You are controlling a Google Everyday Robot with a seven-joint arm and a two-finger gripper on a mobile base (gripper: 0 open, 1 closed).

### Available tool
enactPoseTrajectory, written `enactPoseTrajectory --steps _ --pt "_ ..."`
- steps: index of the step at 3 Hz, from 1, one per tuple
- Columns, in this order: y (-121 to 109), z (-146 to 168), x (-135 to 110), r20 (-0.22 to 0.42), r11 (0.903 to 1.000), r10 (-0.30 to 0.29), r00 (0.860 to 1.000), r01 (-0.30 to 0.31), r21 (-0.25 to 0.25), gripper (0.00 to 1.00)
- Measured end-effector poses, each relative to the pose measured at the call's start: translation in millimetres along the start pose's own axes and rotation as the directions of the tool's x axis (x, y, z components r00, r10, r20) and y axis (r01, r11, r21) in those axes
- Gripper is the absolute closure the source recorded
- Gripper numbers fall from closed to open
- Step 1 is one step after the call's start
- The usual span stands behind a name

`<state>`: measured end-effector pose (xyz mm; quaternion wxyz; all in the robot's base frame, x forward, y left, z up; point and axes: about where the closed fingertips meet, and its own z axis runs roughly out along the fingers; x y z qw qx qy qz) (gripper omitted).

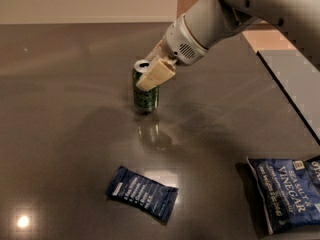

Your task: Move green can near rxbar blueberry

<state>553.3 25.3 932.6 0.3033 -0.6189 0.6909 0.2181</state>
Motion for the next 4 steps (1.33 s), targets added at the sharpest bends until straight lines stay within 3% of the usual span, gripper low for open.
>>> enactPoseTrajectory --steps 1,4 --pt "22 -20 0 0.024 0.9997 -0.011 1.000 0.012 -0.020 1.00" --pt "95 -38 24 0.020 0.9930 0.002 1.000 0.001 -0.118 1.00"
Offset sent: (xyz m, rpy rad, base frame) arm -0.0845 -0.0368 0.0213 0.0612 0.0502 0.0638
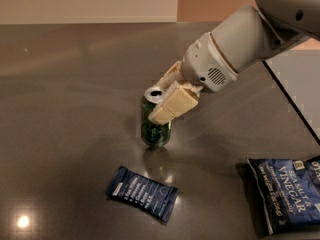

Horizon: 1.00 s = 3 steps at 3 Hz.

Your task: Move green can near rxbar blueberry

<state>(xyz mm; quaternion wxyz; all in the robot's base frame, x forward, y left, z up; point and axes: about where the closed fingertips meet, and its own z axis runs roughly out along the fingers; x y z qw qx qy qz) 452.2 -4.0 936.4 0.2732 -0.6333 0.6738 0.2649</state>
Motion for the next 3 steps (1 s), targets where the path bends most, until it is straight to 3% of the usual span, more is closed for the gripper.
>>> enactPoseTrajectory --steps 1,3 --pt "19 5 7 -0.016 0.9996 -0.007 1.000 0.007 -0.029 1.00" --pt "43 13 17 -0.044 0.9987 -0.033 0.998 0.031 -0.041 0.58"
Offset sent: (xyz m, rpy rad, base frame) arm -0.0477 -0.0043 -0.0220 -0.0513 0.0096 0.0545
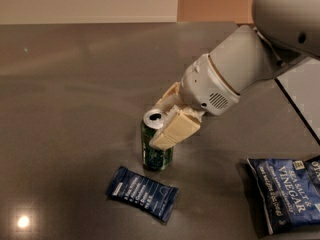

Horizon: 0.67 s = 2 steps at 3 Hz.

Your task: Move green can near rxbar blueberry

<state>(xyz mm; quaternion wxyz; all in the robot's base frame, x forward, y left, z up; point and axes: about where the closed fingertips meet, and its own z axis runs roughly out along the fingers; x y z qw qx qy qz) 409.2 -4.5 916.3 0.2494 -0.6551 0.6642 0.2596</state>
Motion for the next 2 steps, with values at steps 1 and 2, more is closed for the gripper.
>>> enactPoseTrajectory --steps 1,2 --pt "3.8 3.6 4.9 -0.008 1.0000 -0.001 1.000 0.001 -0.003 0.35" --pt "5.1 6.3 8.6 -0.013 1.0000 -0.002 1.000 0.002 -0.006 0.12"
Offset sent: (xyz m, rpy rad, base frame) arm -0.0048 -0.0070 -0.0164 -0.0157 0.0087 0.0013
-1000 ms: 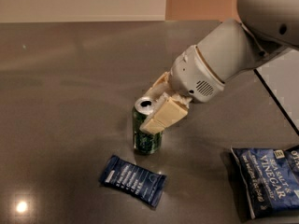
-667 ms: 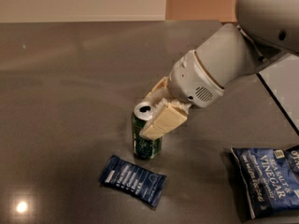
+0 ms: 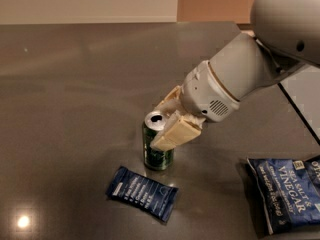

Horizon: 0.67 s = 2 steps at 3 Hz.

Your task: Move green can near rxbar blueberry

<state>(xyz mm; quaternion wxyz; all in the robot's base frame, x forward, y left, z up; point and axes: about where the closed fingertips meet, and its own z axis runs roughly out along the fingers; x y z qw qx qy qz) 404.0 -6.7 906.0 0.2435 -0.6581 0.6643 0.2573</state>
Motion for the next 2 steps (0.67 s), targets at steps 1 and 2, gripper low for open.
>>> enactPoseTrajectory --steps 1,2 --pt "0.8 0.5 3.3 0.004 1.0000 0.001 1.000 -0.001 -0.007 0.00" --pt "0.8 0.5 3.3 0.004 1.0000 0.001 1.000 -0.001 -0.007 0.00"
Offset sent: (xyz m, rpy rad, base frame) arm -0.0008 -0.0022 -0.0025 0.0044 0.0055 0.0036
